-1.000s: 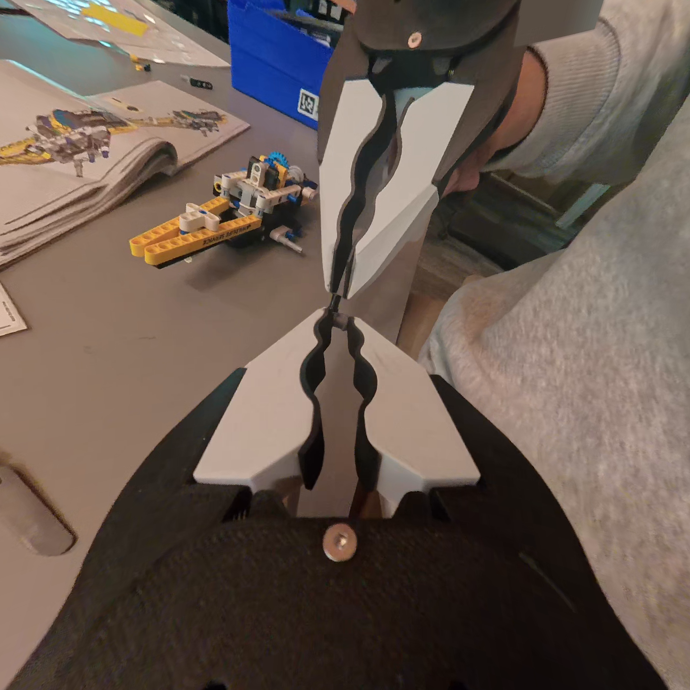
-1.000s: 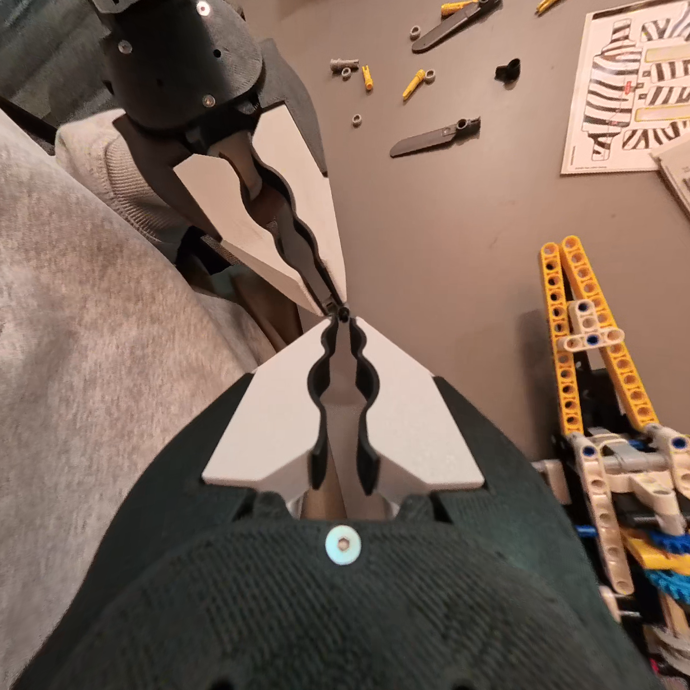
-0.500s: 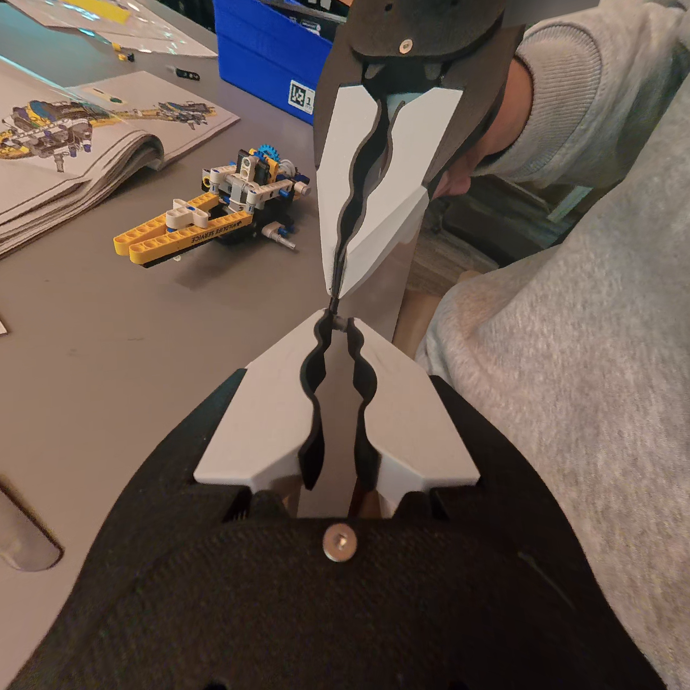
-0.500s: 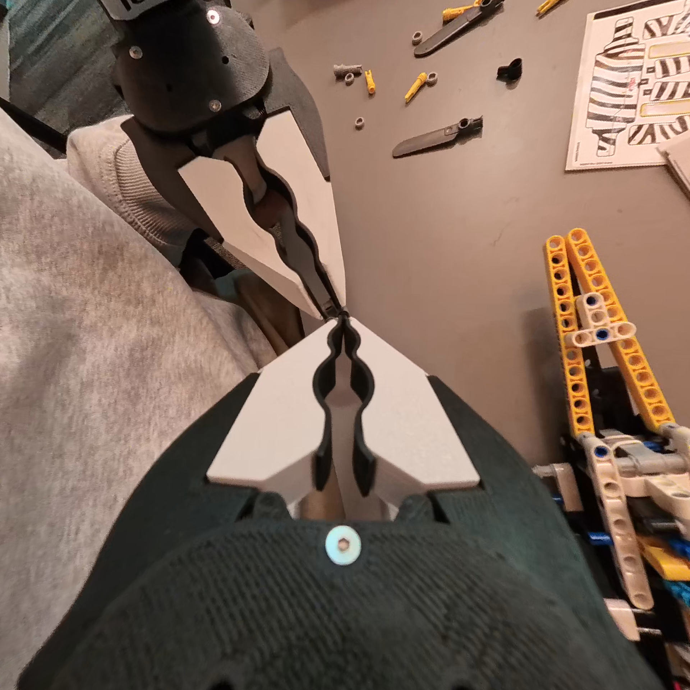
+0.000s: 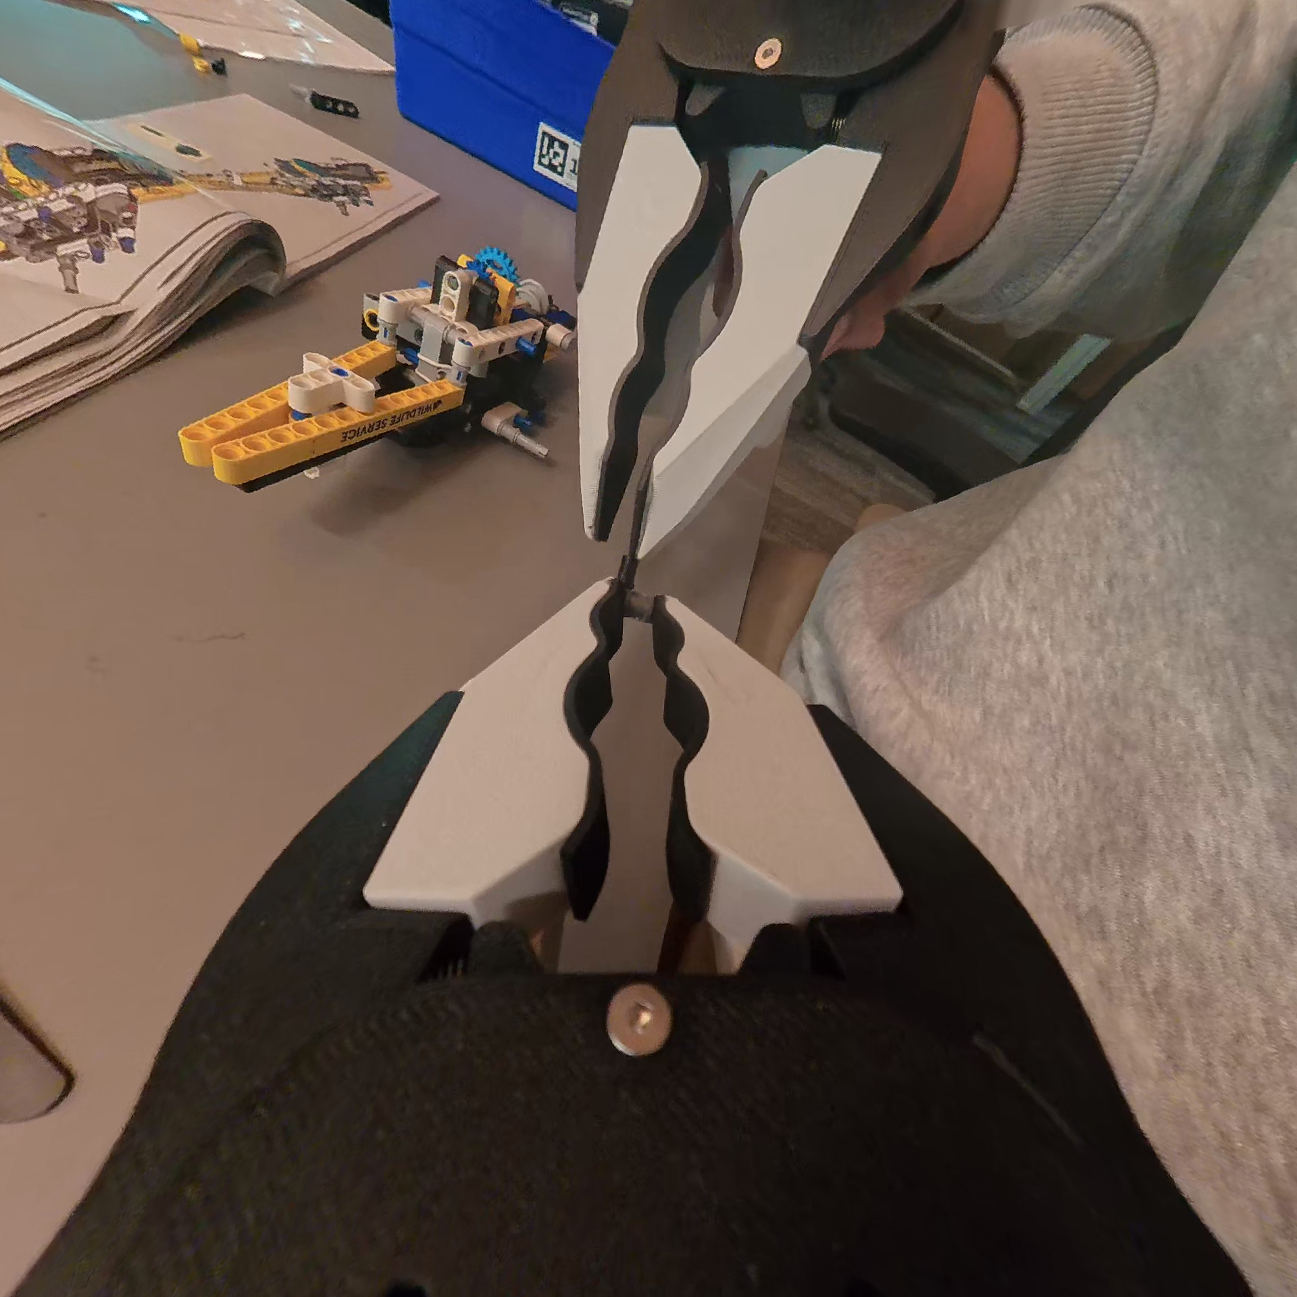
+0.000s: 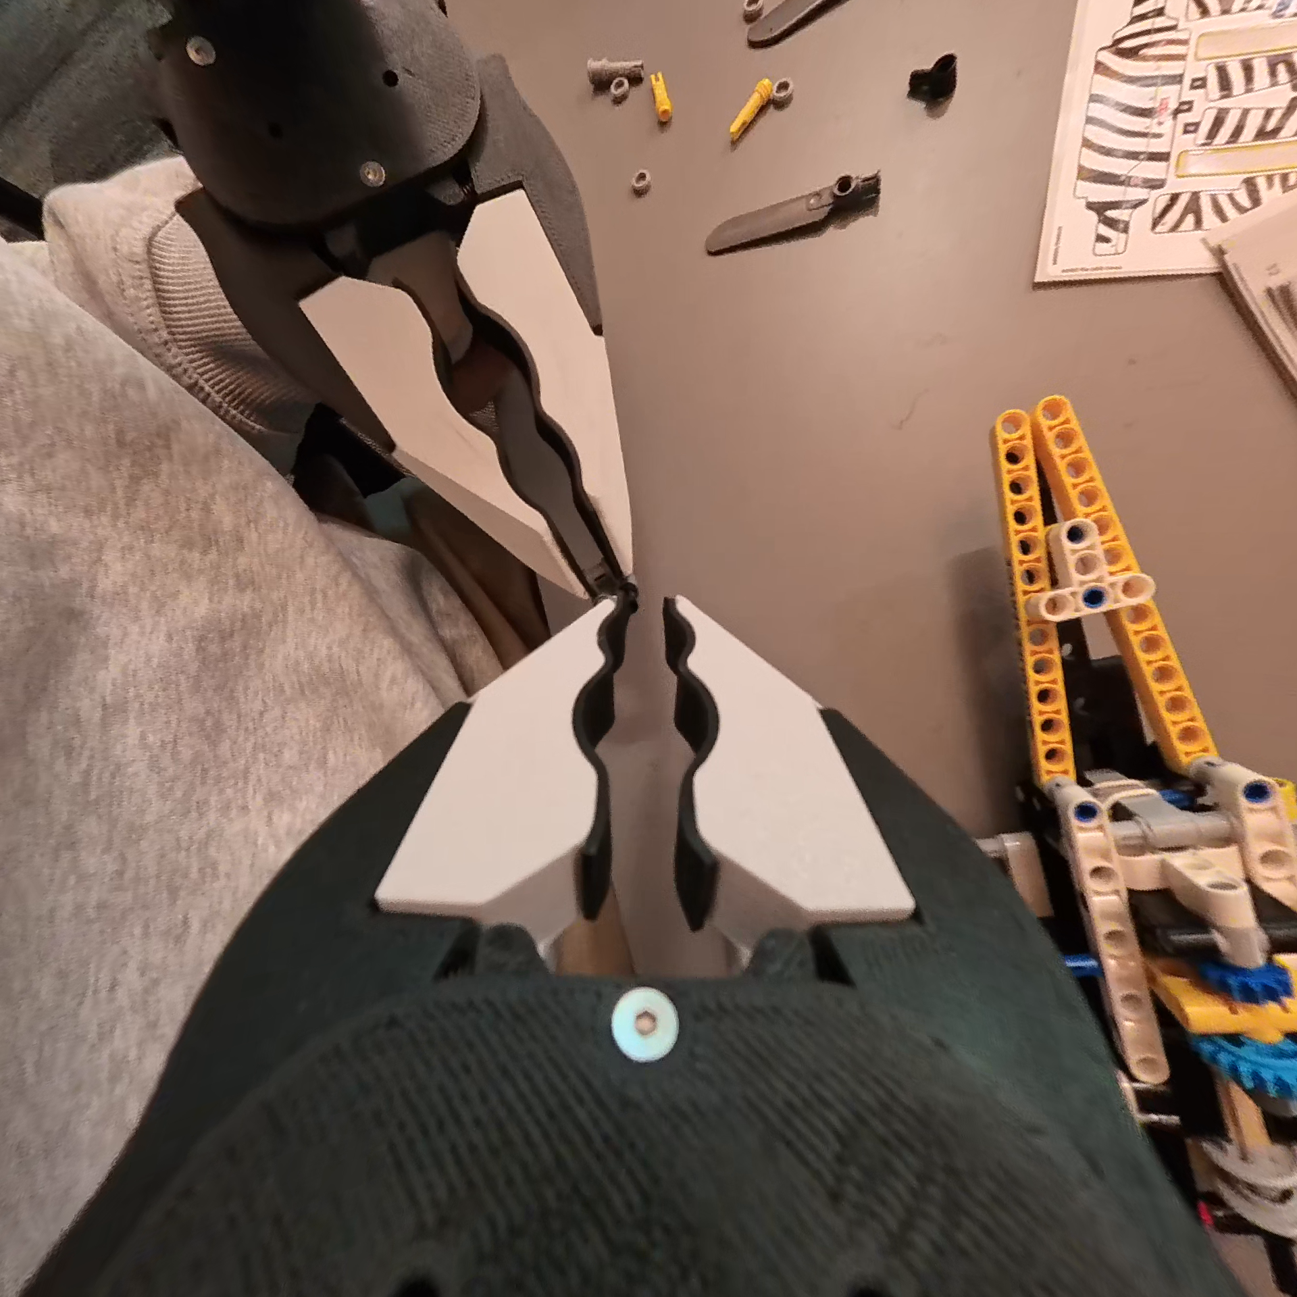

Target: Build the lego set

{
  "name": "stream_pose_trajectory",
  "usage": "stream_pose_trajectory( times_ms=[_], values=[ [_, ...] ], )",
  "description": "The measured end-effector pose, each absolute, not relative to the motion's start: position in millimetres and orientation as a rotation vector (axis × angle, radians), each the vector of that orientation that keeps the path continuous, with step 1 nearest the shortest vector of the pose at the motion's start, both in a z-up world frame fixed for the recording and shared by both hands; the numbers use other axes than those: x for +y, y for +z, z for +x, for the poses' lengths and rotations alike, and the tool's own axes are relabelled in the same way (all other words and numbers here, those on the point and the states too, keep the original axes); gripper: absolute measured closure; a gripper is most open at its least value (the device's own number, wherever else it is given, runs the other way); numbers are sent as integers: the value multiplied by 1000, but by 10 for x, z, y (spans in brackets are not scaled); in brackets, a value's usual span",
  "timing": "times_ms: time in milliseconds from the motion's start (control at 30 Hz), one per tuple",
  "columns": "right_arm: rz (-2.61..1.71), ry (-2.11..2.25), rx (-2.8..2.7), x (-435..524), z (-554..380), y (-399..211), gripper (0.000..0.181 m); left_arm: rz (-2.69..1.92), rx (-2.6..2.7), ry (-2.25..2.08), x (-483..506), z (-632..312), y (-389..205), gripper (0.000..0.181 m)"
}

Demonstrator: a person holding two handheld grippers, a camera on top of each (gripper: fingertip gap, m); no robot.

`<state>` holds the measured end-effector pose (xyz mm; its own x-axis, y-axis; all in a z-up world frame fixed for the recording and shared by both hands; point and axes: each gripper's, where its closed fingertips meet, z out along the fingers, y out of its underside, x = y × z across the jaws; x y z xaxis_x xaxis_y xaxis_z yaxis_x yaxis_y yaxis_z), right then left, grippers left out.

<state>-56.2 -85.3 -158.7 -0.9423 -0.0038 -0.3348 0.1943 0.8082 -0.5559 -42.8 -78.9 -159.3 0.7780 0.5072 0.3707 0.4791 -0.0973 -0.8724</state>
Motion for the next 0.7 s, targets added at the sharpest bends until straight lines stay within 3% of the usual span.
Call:
stream_pose_trajectory(
  times_ms=[167,700],
  values=[
    [117,-864,2656,-863,-509,-1581,181,-1740,-770,48,-795,-424,-1590,176],
    [156,-837,2586,-832,-475,-1566,170,-1729,-770,33,-800,-422,-1585,176]
  ],
)
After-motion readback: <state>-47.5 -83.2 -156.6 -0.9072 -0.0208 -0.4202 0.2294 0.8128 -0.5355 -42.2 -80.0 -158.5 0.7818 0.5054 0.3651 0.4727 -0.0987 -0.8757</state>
